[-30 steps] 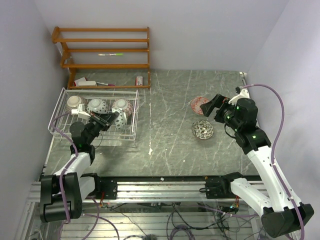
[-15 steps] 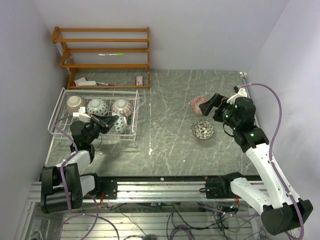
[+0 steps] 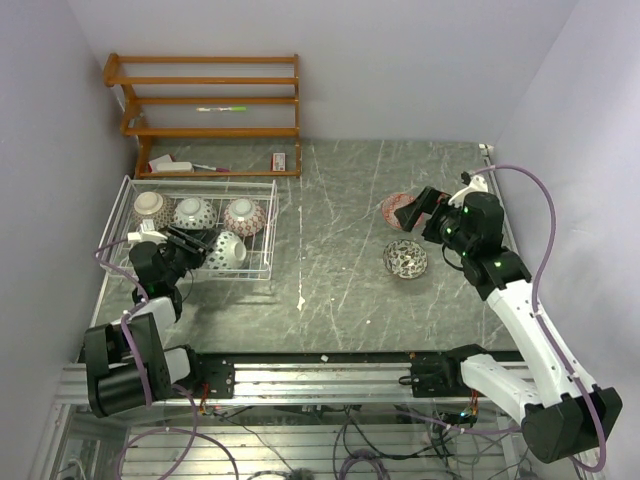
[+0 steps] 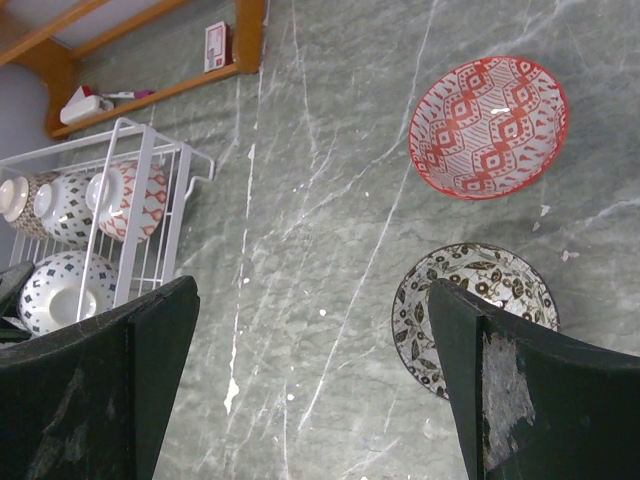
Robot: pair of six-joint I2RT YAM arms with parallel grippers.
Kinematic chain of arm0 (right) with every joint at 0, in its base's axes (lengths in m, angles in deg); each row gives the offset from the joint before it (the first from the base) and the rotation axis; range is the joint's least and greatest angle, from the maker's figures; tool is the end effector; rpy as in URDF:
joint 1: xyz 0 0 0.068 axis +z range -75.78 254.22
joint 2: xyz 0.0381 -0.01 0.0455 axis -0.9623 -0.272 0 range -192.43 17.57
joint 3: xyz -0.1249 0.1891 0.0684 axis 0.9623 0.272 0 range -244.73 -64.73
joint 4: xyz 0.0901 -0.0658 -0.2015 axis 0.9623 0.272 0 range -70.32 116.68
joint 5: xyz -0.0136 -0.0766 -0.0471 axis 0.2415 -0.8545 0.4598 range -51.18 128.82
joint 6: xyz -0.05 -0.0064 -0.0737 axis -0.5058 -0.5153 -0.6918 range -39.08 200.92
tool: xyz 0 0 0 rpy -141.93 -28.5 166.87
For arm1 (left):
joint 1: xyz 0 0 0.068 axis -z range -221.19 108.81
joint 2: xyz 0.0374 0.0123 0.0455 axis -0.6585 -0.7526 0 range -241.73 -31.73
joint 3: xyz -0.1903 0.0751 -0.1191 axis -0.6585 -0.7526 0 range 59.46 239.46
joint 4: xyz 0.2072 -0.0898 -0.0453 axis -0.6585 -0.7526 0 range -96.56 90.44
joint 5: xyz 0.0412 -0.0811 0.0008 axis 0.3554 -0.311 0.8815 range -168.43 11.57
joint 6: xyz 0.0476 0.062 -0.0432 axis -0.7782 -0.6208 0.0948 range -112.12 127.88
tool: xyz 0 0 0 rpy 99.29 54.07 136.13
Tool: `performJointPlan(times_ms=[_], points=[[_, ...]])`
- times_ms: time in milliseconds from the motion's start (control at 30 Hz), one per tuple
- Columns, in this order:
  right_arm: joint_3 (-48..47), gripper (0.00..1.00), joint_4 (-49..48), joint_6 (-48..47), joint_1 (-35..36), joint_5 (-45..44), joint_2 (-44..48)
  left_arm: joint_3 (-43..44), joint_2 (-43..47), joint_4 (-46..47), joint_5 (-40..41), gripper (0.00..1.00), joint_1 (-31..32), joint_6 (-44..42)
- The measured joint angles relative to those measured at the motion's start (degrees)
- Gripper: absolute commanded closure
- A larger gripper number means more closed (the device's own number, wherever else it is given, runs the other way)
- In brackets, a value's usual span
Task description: Load the bowls into the dish rack
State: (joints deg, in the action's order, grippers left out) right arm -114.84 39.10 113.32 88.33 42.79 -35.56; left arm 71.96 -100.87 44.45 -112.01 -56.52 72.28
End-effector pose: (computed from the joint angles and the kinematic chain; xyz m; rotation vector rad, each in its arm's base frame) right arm 0.2316 0.0640 0.2850 0.2734 1.9915 0.5950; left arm 0.2458 0.0218 0.1510 -0.8417 1.7041 -1.1211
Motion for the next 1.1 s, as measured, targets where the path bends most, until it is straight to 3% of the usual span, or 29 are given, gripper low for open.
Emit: performJointPlan(times_ms=[133,267,633,1100], points=[[0.61,0.02,-0.66,-0.04,0.0,0.24,-0.28,1.03,1.9,-5.86,2.34,0.22,-0.37,-3.69],[1.42,0.01,-1.38,-0.07,-0.02,0.46,-0.31,1.92,5.73,-13.77,5.01,0.12,-0.39,-7.76],[2.1,0.01,-2.58,-0.11,-0.02,0.87,-0.98,5.22,10.51,-29.03,11.76,0.01,-0.59,-14.73],[3.26,0.01,-4.33,-0.11,-0.02,1.97,-1.9,13.86,11.17,-42.25,18.91,0.01,-0.66,-20.81]])
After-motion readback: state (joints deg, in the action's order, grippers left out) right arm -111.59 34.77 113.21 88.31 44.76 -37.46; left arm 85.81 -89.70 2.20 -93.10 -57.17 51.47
